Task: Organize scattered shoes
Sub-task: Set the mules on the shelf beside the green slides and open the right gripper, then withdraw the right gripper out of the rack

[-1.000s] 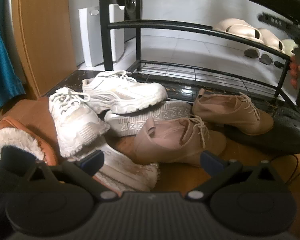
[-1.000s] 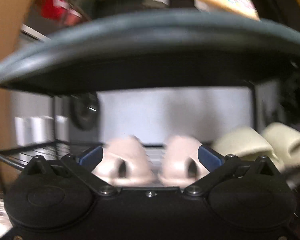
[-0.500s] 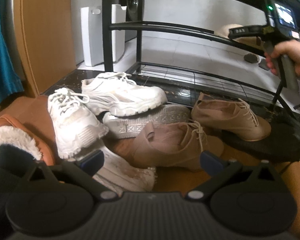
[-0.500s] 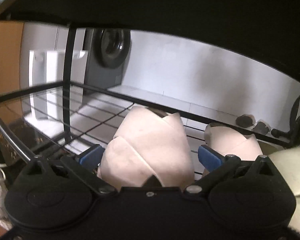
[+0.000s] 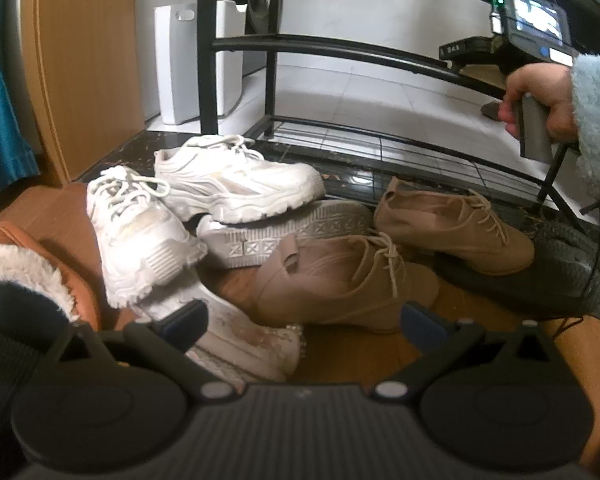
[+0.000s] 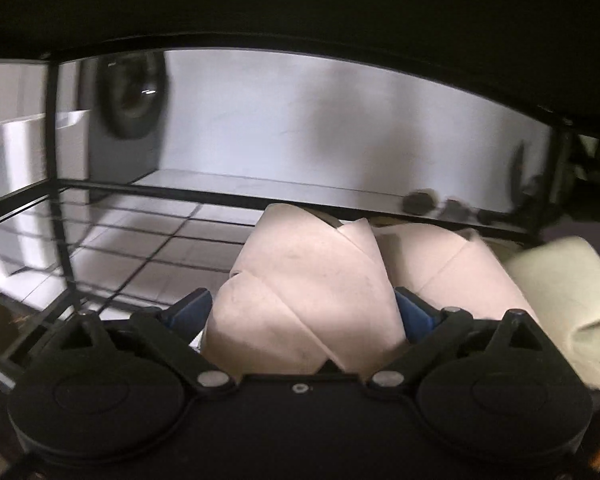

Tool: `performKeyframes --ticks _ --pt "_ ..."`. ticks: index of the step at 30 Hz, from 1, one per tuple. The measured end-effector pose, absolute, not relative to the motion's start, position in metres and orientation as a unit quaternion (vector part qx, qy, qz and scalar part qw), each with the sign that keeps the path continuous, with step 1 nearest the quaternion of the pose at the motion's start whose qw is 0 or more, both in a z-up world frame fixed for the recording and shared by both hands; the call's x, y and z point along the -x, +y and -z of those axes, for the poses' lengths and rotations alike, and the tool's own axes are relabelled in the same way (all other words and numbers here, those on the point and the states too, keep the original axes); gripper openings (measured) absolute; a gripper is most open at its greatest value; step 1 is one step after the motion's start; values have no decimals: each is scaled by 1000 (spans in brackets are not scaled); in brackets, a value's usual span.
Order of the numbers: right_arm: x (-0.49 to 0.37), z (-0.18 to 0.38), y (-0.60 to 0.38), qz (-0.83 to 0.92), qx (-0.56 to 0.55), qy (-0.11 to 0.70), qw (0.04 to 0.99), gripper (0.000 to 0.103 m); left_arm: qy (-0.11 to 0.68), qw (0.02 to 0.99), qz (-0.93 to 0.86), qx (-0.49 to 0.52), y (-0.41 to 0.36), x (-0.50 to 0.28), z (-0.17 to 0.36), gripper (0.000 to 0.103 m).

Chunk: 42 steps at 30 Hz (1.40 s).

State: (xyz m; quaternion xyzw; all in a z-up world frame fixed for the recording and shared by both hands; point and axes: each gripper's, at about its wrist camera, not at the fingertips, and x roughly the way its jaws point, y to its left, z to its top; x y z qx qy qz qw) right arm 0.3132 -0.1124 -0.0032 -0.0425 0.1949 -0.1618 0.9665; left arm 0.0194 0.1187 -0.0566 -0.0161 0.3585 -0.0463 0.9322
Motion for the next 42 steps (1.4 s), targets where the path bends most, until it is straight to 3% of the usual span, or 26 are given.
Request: performKeyframes --ticks 4,11,15,20,26,29,33,42 --pt "-313 7 -112 156 53 192 968 103 355 933 48 13 118 -20 56 103" --pt "-252 -4 -107 70 78 115 988 103 349 936 51 5 115 -16 55 103" --pt "-243 0 -109 68 125 123 982 102 350 935 51 -4 112 -14 58 103" --pt "-258 -6 -132 111 64 161 979 95 341 939 47 -8 112 -15 55 103" --pt "-250 -6 -131 108 67 156 979 97 333 942 42 -10 114 -17 53 103" --pt "-238 -10 -132 98 42 143 984 103 326 944 39 -16 112 -18 52 103" --pt "-202 -16 -127 75 64 138 986 103 320 947 35 -14 109 -17 49 103" --pt "-99 6 -160 46 -49 202 977 103 327 945 18 -13 106 -14 48 103"
